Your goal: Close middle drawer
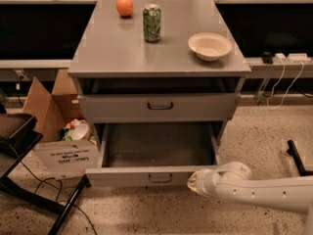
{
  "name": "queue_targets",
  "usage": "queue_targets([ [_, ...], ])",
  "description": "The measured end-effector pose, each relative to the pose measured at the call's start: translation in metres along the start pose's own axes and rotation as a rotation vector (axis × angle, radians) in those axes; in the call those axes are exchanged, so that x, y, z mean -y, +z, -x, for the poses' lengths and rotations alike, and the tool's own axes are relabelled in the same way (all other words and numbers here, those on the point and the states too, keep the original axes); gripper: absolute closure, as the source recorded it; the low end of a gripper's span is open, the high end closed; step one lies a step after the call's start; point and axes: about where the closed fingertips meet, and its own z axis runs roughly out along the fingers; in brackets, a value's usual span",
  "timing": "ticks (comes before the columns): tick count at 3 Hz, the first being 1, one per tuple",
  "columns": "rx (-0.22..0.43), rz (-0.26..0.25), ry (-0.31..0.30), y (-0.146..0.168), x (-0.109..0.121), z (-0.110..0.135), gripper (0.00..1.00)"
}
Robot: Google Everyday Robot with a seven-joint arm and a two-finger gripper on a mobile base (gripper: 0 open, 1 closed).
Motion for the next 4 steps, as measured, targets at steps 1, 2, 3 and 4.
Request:
queue_targets([
  [1, -0.007, -0.01, -0.025, 0.02, 0.022, -0.002, 1.0],
  [2, -0.007, -0.01, -0.025, 0.02, 0.02, -0.002, 1.0],
  [3, -0.006, -0.033, -0.058, 0.03, 0.046, 0.01, 1.0],
  [4, -0.006, -0.033, -0.058, 0.03, 0.045, 0.01, 1.0],
])
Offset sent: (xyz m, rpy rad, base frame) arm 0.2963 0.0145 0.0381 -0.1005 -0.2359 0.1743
